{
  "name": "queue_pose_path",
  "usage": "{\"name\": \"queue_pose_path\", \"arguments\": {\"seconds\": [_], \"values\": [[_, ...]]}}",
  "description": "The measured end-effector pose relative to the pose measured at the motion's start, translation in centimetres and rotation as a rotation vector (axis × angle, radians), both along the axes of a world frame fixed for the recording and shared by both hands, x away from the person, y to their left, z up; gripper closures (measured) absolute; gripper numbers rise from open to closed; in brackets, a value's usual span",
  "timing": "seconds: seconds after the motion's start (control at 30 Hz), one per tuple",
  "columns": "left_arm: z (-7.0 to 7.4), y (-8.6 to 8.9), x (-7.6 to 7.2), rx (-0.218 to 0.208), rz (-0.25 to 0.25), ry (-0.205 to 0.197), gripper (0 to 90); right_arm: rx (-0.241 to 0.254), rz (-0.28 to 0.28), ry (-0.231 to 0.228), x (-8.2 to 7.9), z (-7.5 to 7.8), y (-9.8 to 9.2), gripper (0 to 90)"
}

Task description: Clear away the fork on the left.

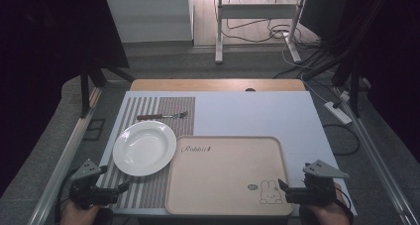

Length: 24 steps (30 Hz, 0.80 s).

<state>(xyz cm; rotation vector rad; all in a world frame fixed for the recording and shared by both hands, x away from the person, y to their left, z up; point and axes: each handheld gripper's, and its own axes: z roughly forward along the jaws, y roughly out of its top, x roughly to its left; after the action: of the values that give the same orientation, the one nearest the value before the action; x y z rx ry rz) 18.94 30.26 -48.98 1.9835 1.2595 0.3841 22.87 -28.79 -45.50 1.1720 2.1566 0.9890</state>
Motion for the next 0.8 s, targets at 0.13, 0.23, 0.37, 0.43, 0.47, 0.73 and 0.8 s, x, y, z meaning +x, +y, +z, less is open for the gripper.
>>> {"name": "queue_pose_path", "arguments": {"seconds": [0.13, 0.23, 0.37, 0.43, 0.47, 0.73, 0.8], "values": [[-0.03, 0.1, 0.01, -0.01, -0.001, 0.004, 0.1, -0.008, 0.008, -0.002, -0.04, 0.0, 0.14, 0.0], [-0.05, 0.2, 0.07, -0.019, -0.001, 0.009, 0.0, -0.013, 0.012, -0.004, -0.06, -0.01, 0.19, 0.0], [-0.07, 0.17, 0.11, -0.02, -0.004, 0.012, 0.0, 0.003, 0.009, 0.0, -0.01, 0.0, 0.03, 0.0], [-0.07, 0.15, 0.13, -0.017, -0.006, 0.013, 0.0, 0.006, 0.009, 0.0, 0.0, 0.01, -0.02, 0.0], [-0.08, 0.13, 0.15, -0.016, -0.007, 0.015, 0.0, 0.006, 0.009, 0.0, 0.0, 0.01, -0.02, 0.0], [-0.12, 0.19, 0.31, -0.022, -0.003, 0.029, 0.0, -0.001, 0.019, 0.007, 0.01, -0.01, 0.09, 0.0], [-0.11, 0.14, 0.34, -0.018, -0.002, 0.031, 0.0, -0.002, 0.021, 0.008, 0.02, -0.02, 0.1, 0.0]]}}
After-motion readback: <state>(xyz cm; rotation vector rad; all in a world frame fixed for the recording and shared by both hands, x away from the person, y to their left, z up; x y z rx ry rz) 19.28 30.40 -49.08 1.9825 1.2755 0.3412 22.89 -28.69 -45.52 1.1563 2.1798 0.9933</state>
